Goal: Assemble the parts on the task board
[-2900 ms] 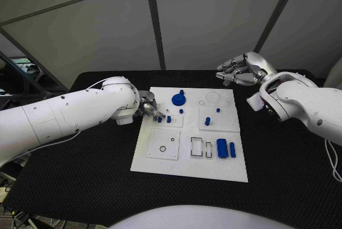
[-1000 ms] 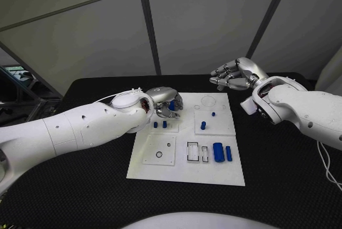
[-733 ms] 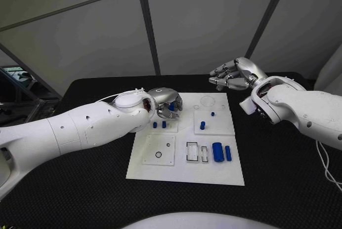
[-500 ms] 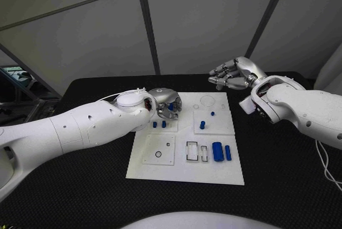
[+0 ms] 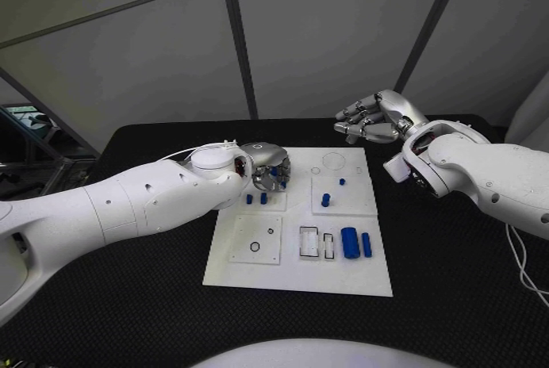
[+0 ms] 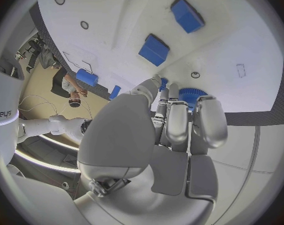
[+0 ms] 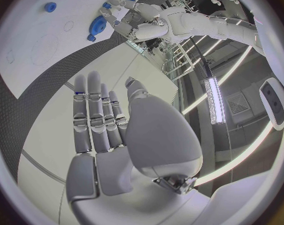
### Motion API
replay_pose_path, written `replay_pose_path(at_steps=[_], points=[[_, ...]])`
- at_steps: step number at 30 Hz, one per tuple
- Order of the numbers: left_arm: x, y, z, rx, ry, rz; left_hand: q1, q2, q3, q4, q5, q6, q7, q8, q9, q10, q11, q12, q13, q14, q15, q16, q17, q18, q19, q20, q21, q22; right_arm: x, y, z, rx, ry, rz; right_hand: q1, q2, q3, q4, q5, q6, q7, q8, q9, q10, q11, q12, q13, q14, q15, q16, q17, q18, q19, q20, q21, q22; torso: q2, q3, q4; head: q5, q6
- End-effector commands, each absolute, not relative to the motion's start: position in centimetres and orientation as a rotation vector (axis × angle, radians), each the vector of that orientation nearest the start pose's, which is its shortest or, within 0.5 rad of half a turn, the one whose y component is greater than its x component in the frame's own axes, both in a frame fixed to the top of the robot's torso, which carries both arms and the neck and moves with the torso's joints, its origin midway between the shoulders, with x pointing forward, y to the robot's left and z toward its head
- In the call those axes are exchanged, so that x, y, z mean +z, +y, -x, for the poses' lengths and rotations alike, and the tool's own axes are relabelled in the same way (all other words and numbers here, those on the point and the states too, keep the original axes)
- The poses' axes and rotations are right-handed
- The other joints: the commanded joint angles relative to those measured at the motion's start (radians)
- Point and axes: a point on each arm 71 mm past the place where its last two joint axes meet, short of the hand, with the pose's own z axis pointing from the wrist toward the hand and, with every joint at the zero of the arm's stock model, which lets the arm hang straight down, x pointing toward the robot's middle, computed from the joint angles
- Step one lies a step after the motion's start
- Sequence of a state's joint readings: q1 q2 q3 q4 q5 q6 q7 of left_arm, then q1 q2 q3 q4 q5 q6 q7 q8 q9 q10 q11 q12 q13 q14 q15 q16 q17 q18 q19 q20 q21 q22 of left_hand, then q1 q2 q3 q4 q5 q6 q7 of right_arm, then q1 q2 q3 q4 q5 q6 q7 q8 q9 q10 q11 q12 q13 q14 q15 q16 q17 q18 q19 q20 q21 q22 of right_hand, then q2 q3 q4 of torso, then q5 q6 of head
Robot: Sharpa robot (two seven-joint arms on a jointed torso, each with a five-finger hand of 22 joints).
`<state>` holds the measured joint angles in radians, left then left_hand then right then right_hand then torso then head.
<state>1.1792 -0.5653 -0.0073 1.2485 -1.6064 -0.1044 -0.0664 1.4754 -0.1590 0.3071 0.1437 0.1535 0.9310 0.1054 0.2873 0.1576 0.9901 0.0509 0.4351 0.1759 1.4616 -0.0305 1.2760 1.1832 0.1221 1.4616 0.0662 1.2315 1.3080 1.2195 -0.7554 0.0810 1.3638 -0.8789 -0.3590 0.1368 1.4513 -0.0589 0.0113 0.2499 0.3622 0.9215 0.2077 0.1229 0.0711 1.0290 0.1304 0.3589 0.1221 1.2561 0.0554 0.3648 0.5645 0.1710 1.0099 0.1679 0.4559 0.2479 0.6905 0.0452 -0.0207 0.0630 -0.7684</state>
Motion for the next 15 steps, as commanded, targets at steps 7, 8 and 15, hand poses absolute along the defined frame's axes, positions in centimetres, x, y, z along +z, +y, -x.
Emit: replay_pose_path(at_steps=[7,8,15], points=[[-21.13,12.65,-52.42,-0.586,1.791,-0.412,0.033,0.012,0.057,-0.02,-0.002,0.037,0.006,-0.011,-0.004,0.044,-0.001,-0.022,-0.013,0.021,0.002,0.014,-0.005,-0.051,0.009,0.003,0.017,0.038,-13.35,-20.36,-53.15,1.069,1.498,-0.336,0.004,0.009,0.003,0.002,0.005,-0.007,-0.003,-0.004,0.001,-0.006,-0.001,0.005,-0.002,-0.002,0.003,-0.006,0.002,0.012,0.006,0.002,-0.007,-0.002,0.0,0.0003,-0.0014,0.001,-0.002],[-21.12,12.62,-52.42,-0.589,1.789,-0.413,0.036,0.014,0.063,-0.023,-0.002,0.041,0.006,-0.012,-0.005,0.049,-0.002,-0.025,-0.015,0.022,0.001,0.015,-0.005,-0.051,0.009,0.003,0.018,0.039,-13.35,-20.35,-53.15,1.069,1.498,-0.336,0.004,0.009,0.003,0.002,0.005,-0.007,-0.003,-0.004,0.001,-0.006,-0.001,0.005,-0.002,-0.002,0.003,-0.006,0.002,0.012,0.006,0.002,-0.007,-0.002,0.0,0.0007,-0.0015,0.001,-0.002],[-21.07,12.5,-52.54,-0.61,1.778,-0.395,0.033,0.014,0.084,-0.03,-0.004,0.048,0.007,-0.02,-0.007,0.059,-0.001,-0.038,-0.021,0.021,0.002,0.017,-0.009,-0.053,0.01,0.003,0.027,0.047,-13.35,-20.31,-53.15,1.07,1.498,-0.336,0.004,0.009,0.003,0.002,0.005,-0.007,-0.003,-0.004,0.001,-0.006,-0.001,0.005,-0.002,-0.002,0.003,-0.006,0.002,0.012,0.006,0.002,-0.007,-0.002,0.001,0.0002,-0.0003,0.001,-0.002]])
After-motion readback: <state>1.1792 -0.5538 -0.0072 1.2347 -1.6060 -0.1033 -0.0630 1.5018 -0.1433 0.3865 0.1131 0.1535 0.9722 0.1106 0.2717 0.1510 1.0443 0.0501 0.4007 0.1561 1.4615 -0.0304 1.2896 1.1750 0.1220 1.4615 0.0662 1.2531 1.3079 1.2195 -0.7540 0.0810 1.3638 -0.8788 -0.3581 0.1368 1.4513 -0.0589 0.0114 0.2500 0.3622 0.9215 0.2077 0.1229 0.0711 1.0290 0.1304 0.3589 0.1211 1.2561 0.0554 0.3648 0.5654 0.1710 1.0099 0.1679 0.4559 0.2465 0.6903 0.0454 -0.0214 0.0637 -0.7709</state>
